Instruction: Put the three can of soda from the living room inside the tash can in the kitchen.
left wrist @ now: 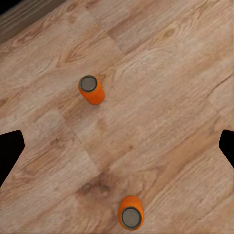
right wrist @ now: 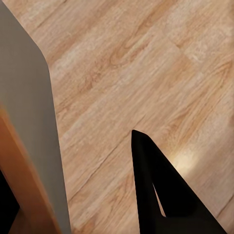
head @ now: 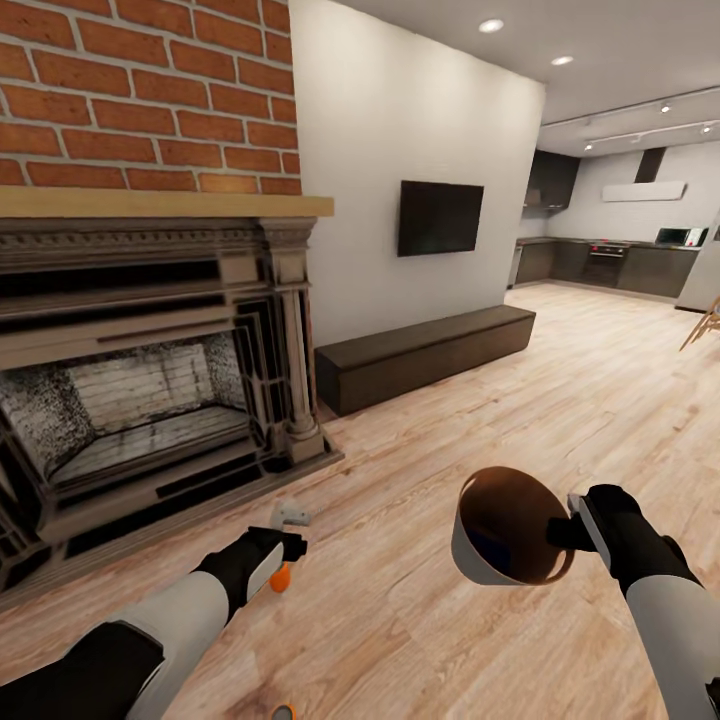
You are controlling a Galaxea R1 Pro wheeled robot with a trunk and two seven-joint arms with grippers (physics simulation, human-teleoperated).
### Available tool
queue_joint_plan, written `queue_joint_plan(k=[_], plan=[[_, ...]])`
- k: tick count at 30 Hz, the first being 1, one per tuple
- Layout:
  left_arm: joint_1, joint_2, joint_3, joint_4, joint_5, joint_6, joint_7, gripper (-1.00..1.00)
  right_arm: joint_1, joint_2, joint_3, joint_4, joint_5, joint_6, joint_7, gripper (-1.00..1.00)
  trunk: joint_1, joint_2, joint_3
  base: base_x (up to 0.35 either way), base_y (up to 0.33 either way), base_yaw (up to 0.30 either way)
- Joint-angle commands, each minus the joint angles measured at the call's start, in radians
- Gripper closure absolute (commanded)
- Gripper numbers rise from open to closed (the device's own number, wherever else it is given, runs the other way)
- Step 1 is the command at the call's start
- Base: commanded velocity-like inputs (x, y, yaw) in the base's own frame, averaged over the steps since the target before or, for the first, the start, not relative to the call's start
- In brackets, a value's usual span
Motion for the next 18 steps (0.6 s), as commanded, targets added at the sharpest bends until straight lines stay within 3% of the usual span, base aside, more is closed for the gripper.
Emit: queue_joint_plan(k=[1, 18], plan=[[0.000, 0.000, 0.000, 0.001, -0.001, -0.005, 0.000, -1.00, -0.001, 0.000, -0.001, 0.000, -0.023, 0.000, 0.003, 1.00, 0.004, -0.007, -0.003, 0.000, 0.000, 0.000], [0.002, 0.000, -0.008, 0.005, -0.002, 0.011, 0.000, -1.00, -0.001, 0.002, 0.001, -0.002, -0.023, 0.001, 0.003, 1.00, 0.069, -0.126, -0.056, 0.000, 0.000, 0.000]])
